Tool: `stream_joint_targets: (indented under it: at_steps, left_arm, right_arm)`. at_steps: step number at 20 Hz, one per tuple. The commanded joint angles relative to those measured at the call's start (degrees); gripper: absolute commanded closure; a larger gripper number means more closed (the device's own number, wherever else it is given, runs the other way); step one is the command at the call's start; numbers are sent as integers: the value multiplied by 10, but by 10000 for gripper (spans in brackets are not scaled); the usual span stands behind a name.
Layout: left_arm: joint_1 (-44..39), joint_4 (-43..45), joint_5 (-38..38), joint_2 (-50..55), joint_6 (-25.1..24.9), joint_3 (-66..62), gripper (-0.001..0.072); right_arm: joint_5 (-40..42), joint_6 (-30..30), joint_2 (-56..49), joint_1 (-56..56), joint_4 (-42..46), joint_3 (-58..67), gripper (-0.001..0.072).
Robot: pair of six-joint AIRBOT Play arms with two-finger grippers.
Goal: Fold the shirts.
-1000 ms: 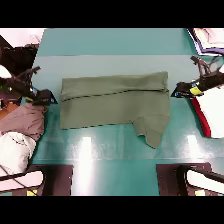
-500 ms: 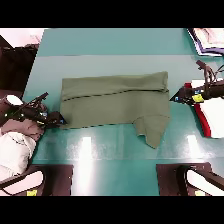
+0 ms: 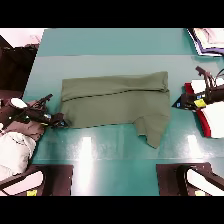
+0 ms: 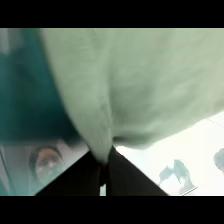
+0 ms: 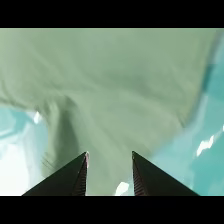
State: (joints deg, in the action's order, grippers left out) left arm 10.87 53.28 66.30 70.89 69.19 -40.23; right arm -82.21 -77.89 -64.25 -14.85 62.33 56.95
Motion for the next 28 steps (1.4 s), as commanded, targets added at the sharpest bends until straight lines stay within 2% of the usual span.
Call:
stream_joint_targets:
  at_steps: [1, 4, 7, 10, 14, 15, 16, 17, 20, 22, 24, 26, 28]
  left_arm:
    - [-2, -22, 22, -26, -9, -35, 684]
    - [-2, -22, 23, -49, -9, -53, 683]
    - [-2, -22, 23, -50, -8, -52, 683]
    - [-2, -22, 34, -50, -8, -52, 683]
    - [-2, -22, 38, -50, -8, -52, 683]
    - [-2, -22, 38, -50, -8, -52, 683]
    - [-2, -21, 39, -50, -9, -52, 682]
    - [-2, -17, 41, -50, -13, -52, 683]
    - [-2, 30, 75, -50, -17, -52, 684]
    - [-2, 56, 119, -51, -23, -52, 684]
    - [-2, 59, 151, -77, -52, -39, 685]
    - [-2, 59, 158, -121, -44, -13, 685]
    - [-2, 58, 180, -152, -21, -3, 684]
  right_arm:
    - [-23, -1, 0, -43, 16, -67, 385]
    - [16, -1, 0, -55, 11, -158, 385]
    - [94, -1, 0, -42, -31, -219, 385]
    - [168, -1, 0, -15, -68, -246, 385]
    - [226, -7, 0, 29, -73, -246, 408]
    - [234, -6, 0, 35, -72, -246, 513]
    - [238, -6, 0, 37, -67, -245, 655]
    - [236, -6, 3, 35, -67, -245, 691]
    - [188, -6, 51, 4, -35, -244, 692]
    - [115, -6, 116, -32, 12, -244, 693]
    - [21, -5, 194, -73, 62, -244, 693]
    - [-33, -5, 268, -108, 89, -244, 693]
    - [-38, -5, 320, -117, 80, -244, 693]
